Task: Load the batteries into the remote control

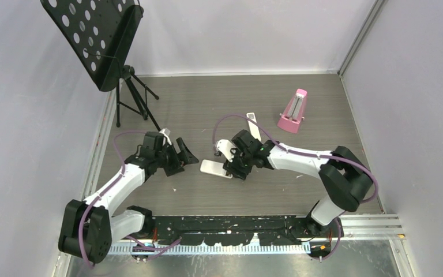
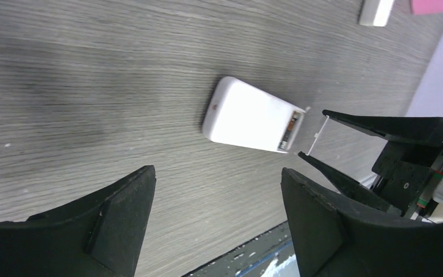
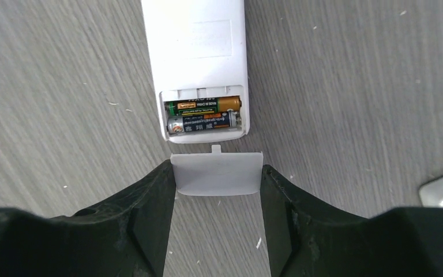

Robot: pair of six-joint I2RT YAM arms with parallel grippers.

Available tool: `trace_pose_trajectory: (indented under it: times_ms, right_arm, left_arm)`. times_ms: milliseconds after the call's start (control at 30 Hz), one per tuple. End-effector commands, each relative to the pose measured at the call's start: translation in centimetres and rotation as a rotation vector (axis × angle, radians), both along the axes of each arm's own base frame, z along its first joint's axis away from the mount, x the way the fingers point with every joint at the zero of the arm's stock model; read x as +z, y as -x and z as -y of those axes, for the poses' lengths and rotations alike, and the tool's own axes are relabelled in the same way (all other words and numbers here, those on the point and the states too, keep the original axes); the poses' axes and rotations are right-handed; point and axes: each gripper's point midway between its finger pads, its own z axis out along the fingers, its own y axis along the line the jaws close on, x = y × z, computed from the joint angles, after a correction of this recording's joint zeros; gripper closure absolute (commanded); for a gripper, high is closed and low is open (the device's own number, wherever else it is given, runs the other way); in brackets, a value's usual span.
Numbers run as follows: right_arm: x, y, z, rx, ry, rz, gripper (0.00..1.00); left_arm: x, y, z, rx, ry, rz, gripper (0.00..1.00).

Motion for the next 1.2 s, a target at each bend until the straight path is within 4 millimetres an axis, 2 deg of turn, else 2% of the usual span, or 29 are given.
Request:
trace_pose_trajectory:
  times_ms: [0,100,200,333,467,600,767,867,1067,1167]
  right_arm:
    - [4.8,-0.5,-1.6,0.015,-0.149,0.098,0.58]
    - [6.3,-0.3,-2.4,0.029,-0.213,0.108,0.57]
    - [7.0,-0.1,-2.8,0.041,-0.243,0.101,0.57]
    - [7.9,0.7,-3.5,0.070,-0.290,0.076,0.56]
    - [8.5,1.4,-4.1,0.091,-0.326,0.049,0.55]
    - [8.6,1.5,-4.2,0.092,-0.330,0.038,0.55]
    - [8.5,1.3,-4.3,0.088,-0.327,0.035,0.55]
    - [8.4,1.3,-4.5,0.089,-0.331,0.033,0.55]
    - [8.3,1.2,-4.8,0.096,-0.329,0.024,0.55]
    - [8.4,1.2,-5.0,0.099,-0.332,0.020,0.55]
  left_arm:
    - [3.9,-1.0,2.5,-0.036,0.154,0.076,0.21]
    - [4.9,-1.0,4.3,-0.083,0.223,0.091,0.23]
    - [5.1,-1.0,6.3,-0.145,0.247,0.099,0.23]
    - [5.8,-1.2,9.4,-0.233,0.301,0.130,0.19]
    - [5.9,-1.4,11.5,-0.256,0.336,0.127,0.17]
    - [5.5,-1.4,12.6,-0.260,0.354,0.104,0.18]
    - [5.1,-0.6,13.8,-0.297,0.373,0.074,0.35]
    - [4.7,0.0,14.3,-0.319,0.381,0.055,0.42]
    - [4.7,1.1,15.0,-0.366,0.415,0.054,0.44]
    - [4.7,1.2,15.2,-0.376,0.419,0.052,0.51]
